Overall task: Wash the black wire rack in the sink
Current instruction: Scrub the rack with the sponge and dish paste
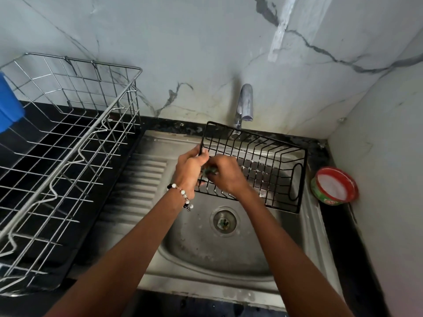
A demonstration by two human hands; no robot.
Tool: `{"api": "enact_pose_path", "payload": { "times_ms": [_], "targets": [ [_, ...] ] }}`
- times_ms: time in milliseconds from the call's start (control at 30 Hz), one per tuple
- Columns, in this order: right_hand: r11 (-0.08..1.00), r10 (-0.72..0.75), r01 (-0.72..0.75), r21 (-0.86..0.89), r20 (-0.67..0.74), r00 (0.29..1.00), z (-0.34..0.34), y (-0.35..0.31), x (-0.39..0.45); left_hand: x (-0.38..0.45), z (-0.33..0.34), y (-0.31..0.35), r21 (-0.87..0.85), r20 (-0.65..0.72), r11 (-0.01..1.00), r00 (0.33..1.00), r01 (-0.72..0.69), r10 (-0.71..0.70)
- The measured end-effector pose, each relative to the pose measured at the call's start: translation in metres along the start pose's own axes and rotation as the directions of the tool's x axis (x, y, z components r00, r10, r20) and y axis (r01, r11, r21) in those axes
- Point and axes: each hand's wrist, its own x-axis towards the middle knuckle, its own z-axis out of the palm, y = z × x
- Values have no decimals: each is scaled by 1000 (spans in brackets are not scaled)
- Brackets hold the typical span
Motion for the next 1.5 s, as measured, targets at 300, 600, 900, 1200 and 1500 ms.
{"api": "enact_pose_path", "payload": {
  "times_ms": [300, 600, 900, 1200, 1500],
  "targets": [
    [938, 235, -170, -303, 191, 953, -28, 74, -29, 1, -15, 9, -43, -3, 998, 999, -51, 51],
    [730, 274, -125, -672, 120, 954, -29, 80, -46, 4, -11, 14, -5, -21, 973, 973, -229, 229],
    [912, 385, -366, -184, 83, 919, -2, 81, -44, -1, -8, 5, -7, 29, 891, 891, -453, 453],
    [950, 313, -313, 1, -38, 949, 20, 40, -46, -4, 0, -7, 23, 5, 915, 915, -403, 403],
    [997, -69, 68, -23, -35, 997, 14, 28, -53, -7, -2, -7, 100, 56, 896, 901, -433, 429]
  ]
}}
